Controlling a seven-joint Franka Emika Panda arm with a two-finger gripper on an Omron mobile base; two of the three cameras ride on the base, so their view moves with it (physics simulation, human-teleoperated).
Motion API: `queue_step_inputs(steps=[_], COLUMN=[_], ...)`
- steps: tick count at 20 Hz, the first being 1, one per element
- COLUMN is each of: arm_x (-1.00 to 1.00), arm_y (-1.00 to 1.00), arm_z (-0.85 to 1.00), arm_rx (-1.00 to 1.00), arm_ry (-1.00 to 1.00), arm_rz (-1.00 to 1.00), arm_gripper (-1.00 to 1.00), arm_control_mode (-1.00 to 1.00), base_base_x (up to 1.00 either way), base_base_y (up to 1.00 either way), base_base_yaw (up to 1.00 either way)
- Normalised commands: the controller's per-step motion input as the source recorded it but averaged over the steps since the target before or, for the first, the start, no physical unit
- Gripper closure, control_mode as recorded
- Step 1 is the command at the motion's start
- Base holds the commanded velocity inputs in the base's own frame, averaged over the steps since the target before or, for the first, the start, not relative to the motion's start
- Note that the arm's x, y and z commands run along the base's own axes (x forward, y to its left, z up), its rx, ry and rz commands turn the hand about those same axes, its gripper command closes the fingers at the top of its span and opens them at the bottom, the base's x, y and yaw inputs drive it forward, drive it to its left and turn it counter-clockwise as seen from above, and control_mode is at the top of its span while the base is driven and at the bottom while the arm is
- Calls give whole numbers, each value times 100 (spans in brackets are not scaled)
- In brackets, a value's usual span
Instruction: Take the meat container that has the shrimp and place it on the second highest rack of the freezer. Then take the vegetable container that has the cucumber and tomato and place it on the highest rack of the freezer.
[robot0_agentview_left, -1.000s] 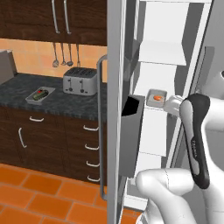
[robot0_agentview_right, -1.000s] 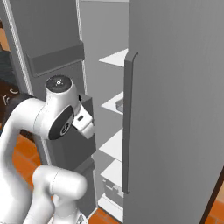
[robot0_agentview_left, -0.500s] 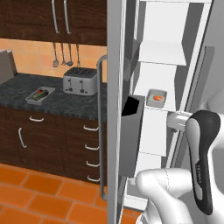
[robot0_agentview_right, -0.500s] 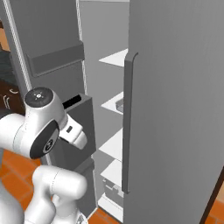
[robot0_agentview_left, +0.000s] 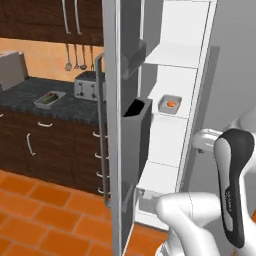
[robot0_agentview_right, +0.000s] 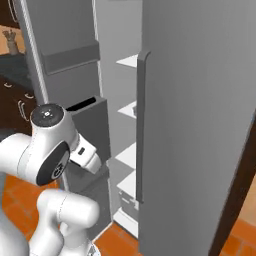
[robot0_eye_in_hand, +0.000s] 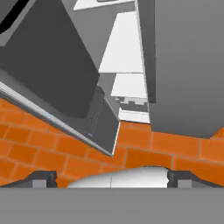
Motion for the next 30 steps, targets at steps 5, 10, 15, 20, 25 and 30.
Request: queue_step_inputs(steps=[5, 10, 15, 20, 25, 30], arm_x=[0, 0, 0, 0, 0, 0], arm_y=[0, 0, 0, 0, 0, 0], arm_z=[0, 0, 0, 0, 0, 0], arm_rx=[0, 0, 0, 0, 0, 0], arm_ry=[0, 0, 0, 0, 0, 0], arm_rz=[0, 0, 0, 0, 0, 0], arm_gripper=[-100, -100, -100, -100, -100, -100], arm_control_mode=[100, 100, 100, 100, 100, 100], base_base_x=[-83, -73, -34, 99, 100, 100], base_base_y=[59, 51, 85, 94, 18, 0], base_base_yaw=[84, 91, 73, 9, 0, 0])
